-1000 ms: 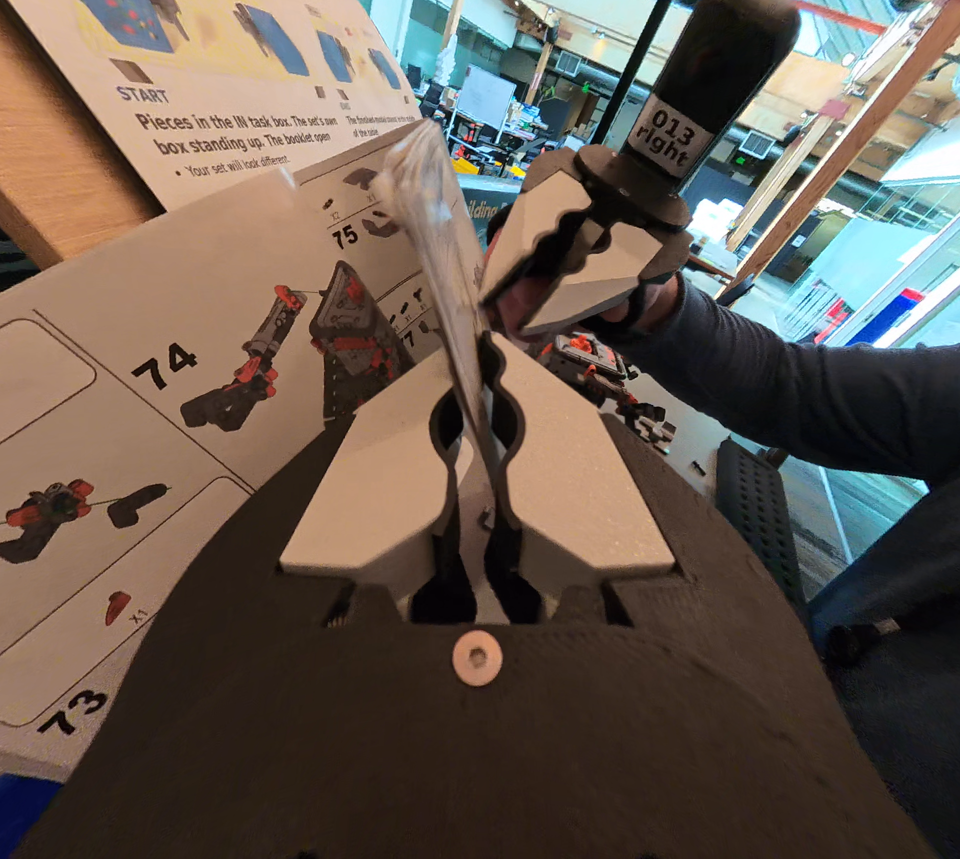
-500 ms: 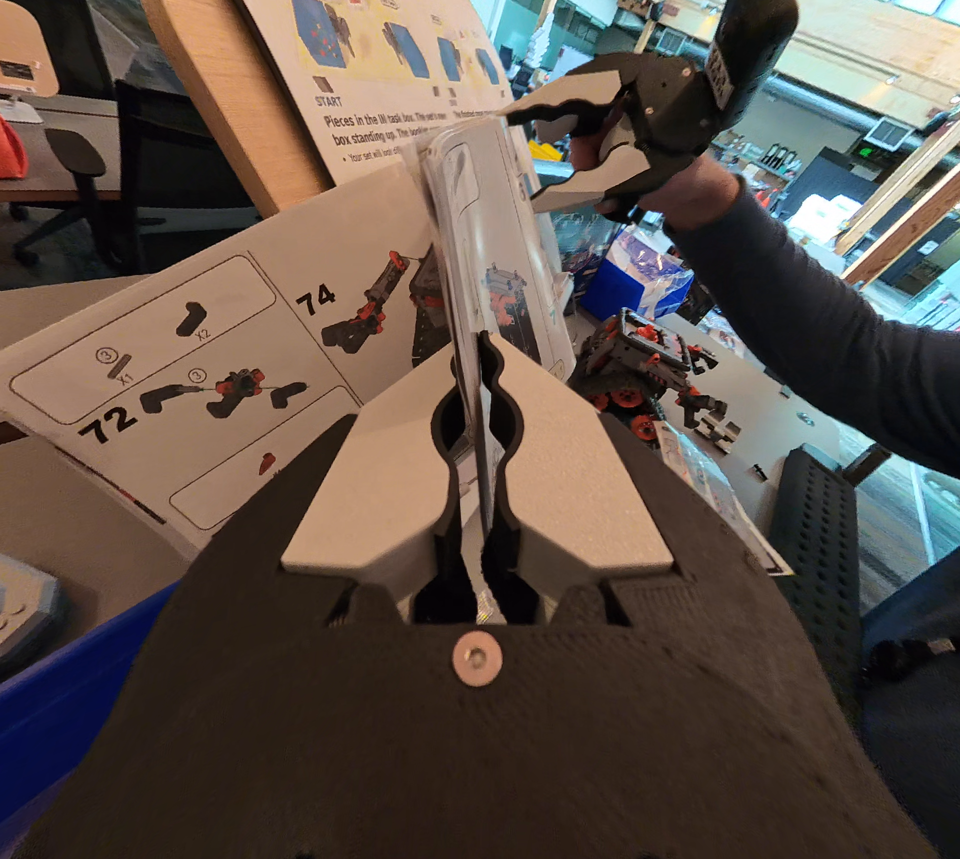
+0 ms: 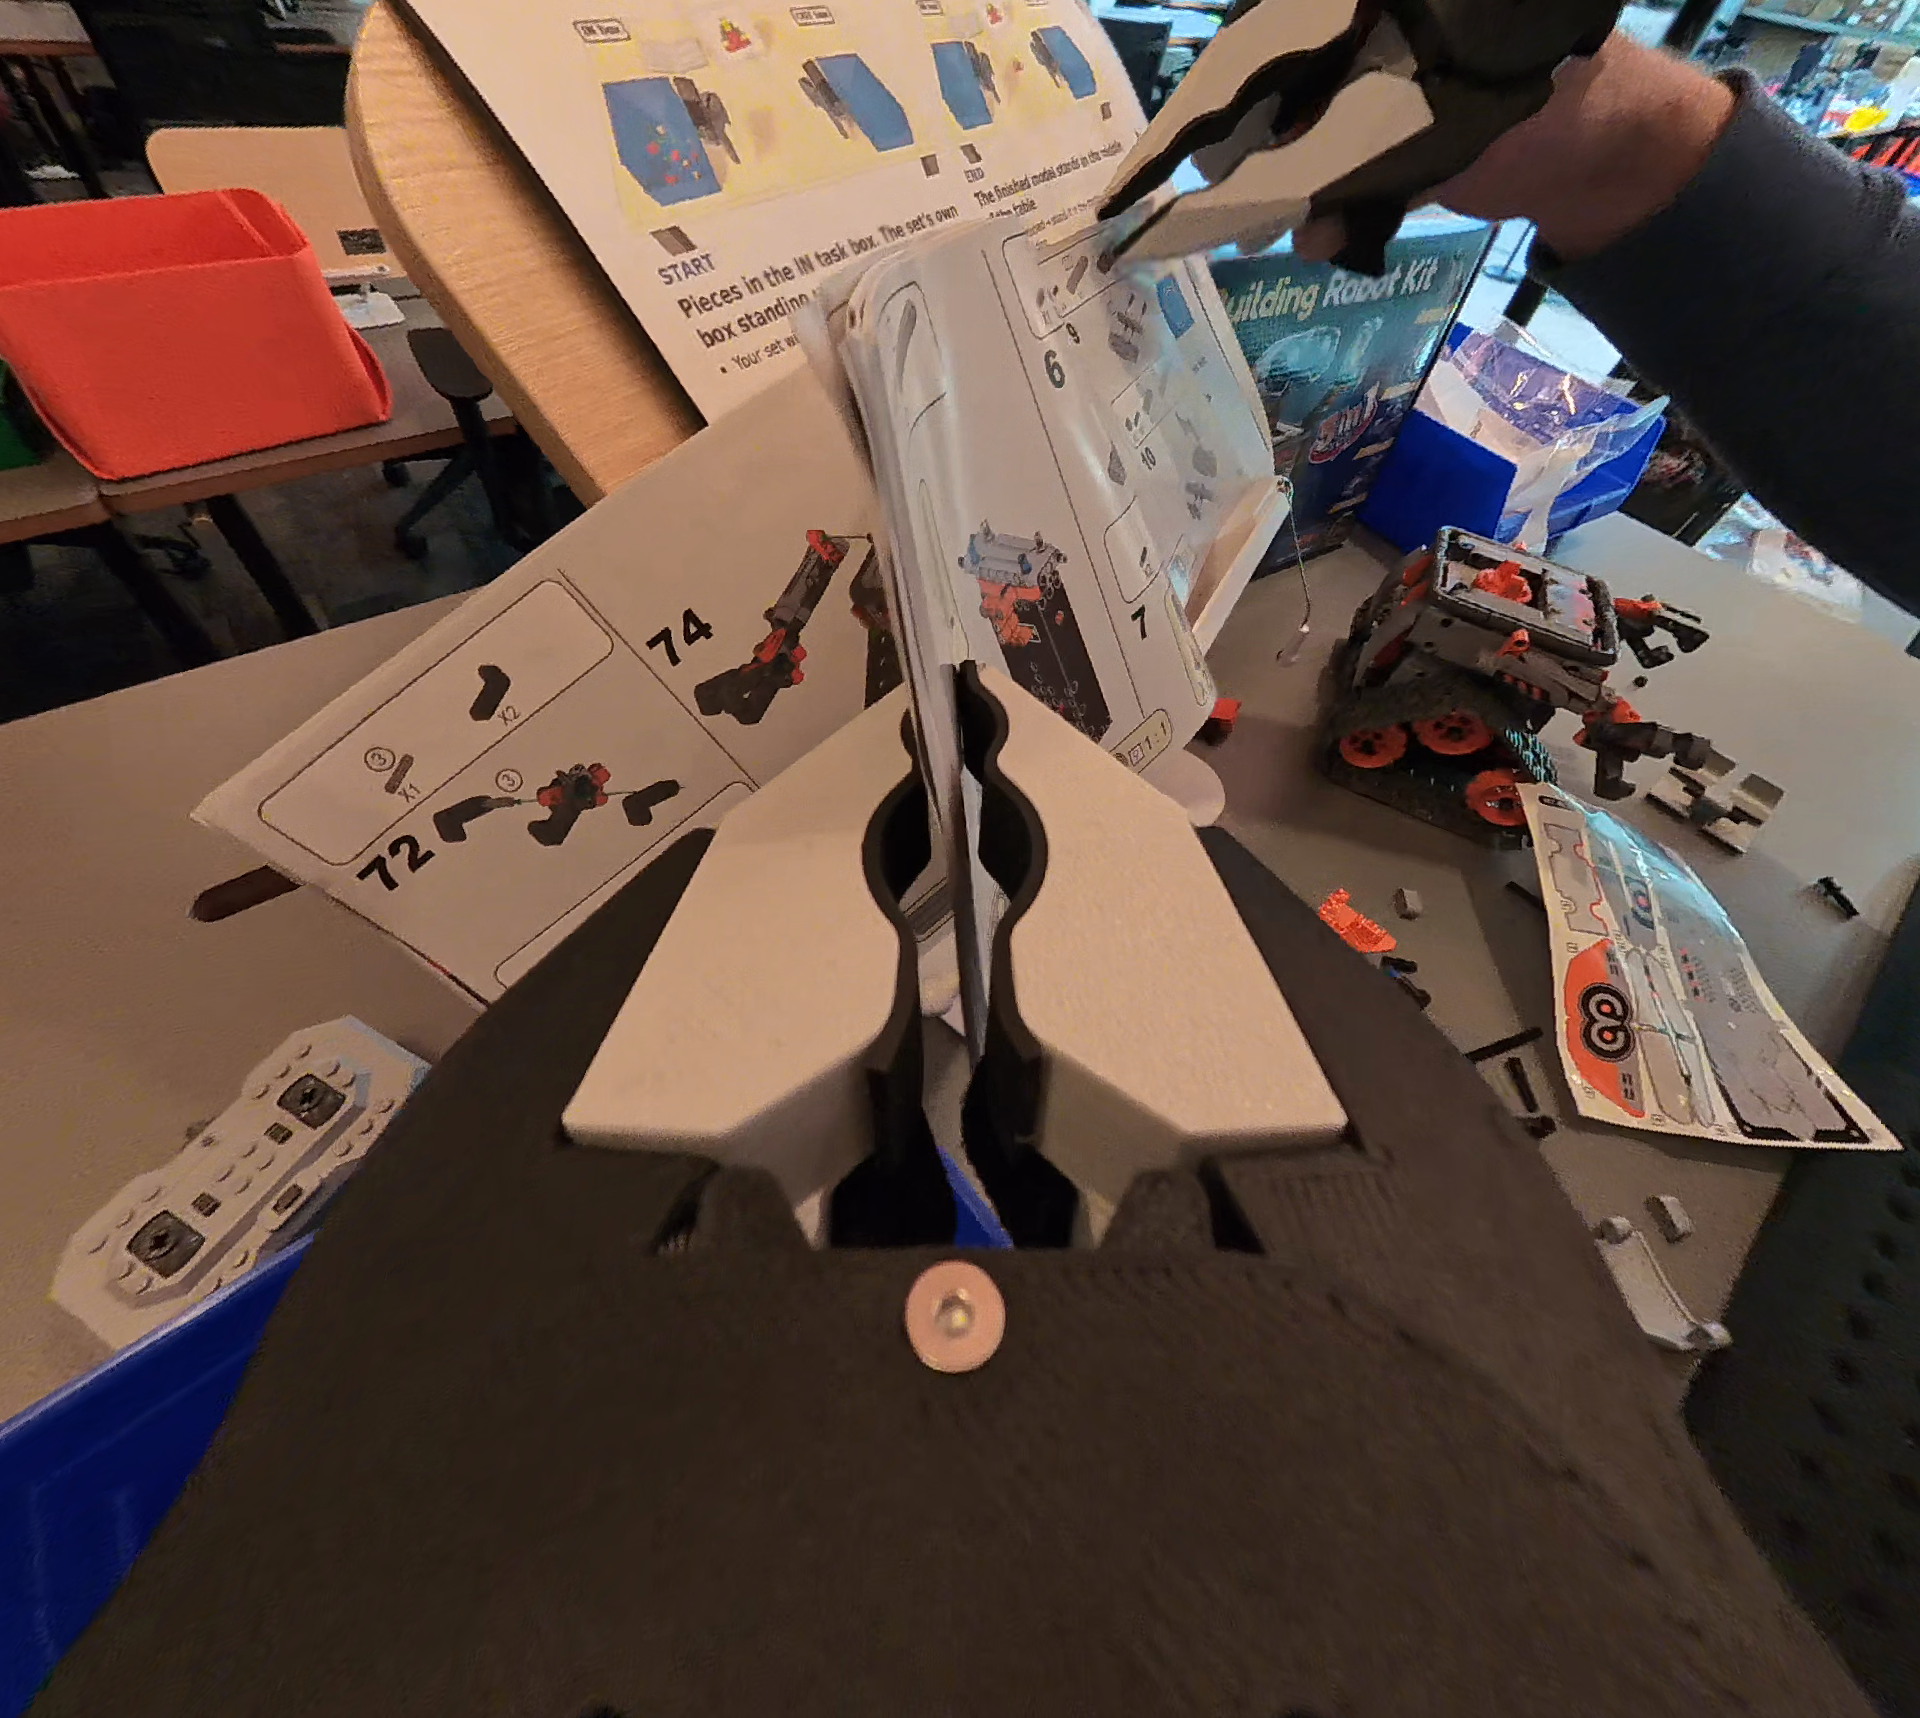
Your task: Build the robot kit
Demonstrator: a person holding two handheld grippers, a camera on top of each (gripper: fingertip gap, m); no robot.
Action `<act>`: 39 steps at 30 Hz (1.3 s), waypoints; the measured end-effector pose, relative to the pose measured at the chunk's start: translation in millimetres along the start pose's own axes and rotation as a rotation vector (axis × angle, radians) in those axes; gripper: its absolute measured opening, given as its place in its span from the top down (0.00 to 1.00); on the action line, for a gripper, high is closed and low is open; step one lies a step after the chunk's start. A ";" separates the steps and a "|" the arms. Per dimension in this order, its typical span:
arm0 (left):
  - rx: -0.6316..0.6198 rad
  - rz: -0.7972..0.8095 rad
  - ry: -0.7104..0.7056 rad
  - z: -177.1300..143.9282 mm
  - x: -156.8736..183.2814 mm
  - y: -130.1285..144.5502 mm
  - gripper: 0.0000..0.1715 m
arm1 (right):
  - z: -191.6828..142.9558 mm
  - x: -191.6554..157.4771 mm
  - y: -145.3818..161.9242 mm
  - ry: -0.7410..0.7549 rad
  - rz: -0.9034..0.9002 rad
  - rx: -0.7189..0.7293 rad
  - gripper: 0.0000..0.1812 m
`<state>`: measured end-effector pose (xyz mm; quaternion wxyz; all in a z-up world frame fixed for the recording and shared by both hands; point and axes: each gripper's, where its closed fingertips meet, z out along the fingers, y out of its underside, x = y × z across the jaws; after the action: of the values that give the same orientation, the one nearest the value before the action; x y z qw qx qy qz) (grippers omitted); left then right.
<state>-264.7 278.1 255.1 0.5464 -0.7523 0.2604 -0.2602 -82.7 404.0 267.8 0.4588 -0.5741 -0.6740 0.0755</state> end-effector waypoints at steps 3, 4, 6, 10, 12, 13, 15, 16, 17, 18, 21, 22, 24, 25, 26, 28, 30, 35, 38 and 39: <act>-0.001 0.003 -0.006 -2.7 0.5 -2.8 1.00 | -8.6 -4.0 -7.7 -0.124 0.077 0.056 1.00; -0.002 0.003 -0.006 -3.0 0.3 -2.7 1.00 | -8.8 -5.0 -6.5 -0.146 0.088 0.055 1.00; -0.005 0.000 -0.001 -3.0 0.8 -1.9 1.00 | -9.3 -5.0 -5.4 -0.147 0.070 0.049 1.00; 0.009 -0.017 0.018 -1.6 2.6 -1.4 1.00 | -1.6 -5.0 2.5 -0.108 0.041 -0.030 0.86; 0.011 -0.020 0.018 -0.4 2.9 -0.8 1.00 | 3.9 -6.3 4.3 -0.118 0.039 -0.040 0.83; 0.012 -0.021 0.021 -0.2 3.5 -0.7 1.00 | 3.1 -3.7 5.3 -0.107 0.011 -0.042 0.87; 0.016 -0.026 0.021 -0.1 3.4 -0.4 1.00 | -2.7 -1.6 0.4 -0.130 0.005 0.001 0.96; 0.017 -0.029 0.020 -0.1 3.2 -0.3 1.00 | -6.9 -3.8 -2.3 -0.167 0.015 0.026 1.00; 0.017 -0.030 0.019 -0.3 2.9 0.1 1.00 | -11.1 -8.1 -5.3 -0.212 0.019 0.049 1.00; 0.019 -0.032 0.017 -0.5 2.7 0.1 1.00 | -12.9 -7.6 -6.1 -0.215 0.015 0.059 1.00; 0.022 -0.034 0.019 -1.2 3.2 0.4 1.00 | -13.9 -15.0 -8.1 -0.250 0.012 0.063 1.00; 0.024 -0.035 0.020 -1.4 3.2 0.4 1.00 | -13.9 -18.2 -8.2 -0.265 0.009 0.059 1.00; 0.027 -0.038 0.028 -0.8 4.2 -0.1 1.00 | -9.9 -14.9 -4.5 -0.233 0.010 0.037 0.97; 0.027 -0.040 0.033 -0.2 5.0 -0.3 1.00 | -6.2 -7.8 0.3 -0.182 0.006 0.013 0.91; 0.026 -0.039 0.033 0.6 5.2 -0.2 1.00 | -3.8 -6.7 3.5 -0.173 0.005 0.001 0.88; 0.024 -0.038 0.037 1.6 6.5 -0.9 1.00 | -1.8 -5.7 4.0 -0.171 0.030 0.015 0.87; 0.021 -0.038 0.037 2.3 7.1 -1.1 1.00 | -2.5 -4.9 3.1 -0.181 0.068 0.036 0.90; 0.022 -0.046 0.045 3.5 6.7 -1.1 1.00 | -7.4 -11.5 -1.1 -0.217 0.062 0.069 1.00; 0.025 -0.052 0.051 4.4 7.0 -1.3 1.00 | -6.4 -11.4 -1.5 -0.190 0.040 0.056 1.00; 0.025 -0.053 0.050 4.8 6.9 -1.5 1.00 | -5.2 -12.4 -0.4 -0.196 0.052 0.050 1.00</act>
<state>-256.3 277.1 255.9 0.5422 -0.7452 0.2504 -0.2967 -80.4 391.1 264.4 0.4027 -0.5697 -0.6983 0.1601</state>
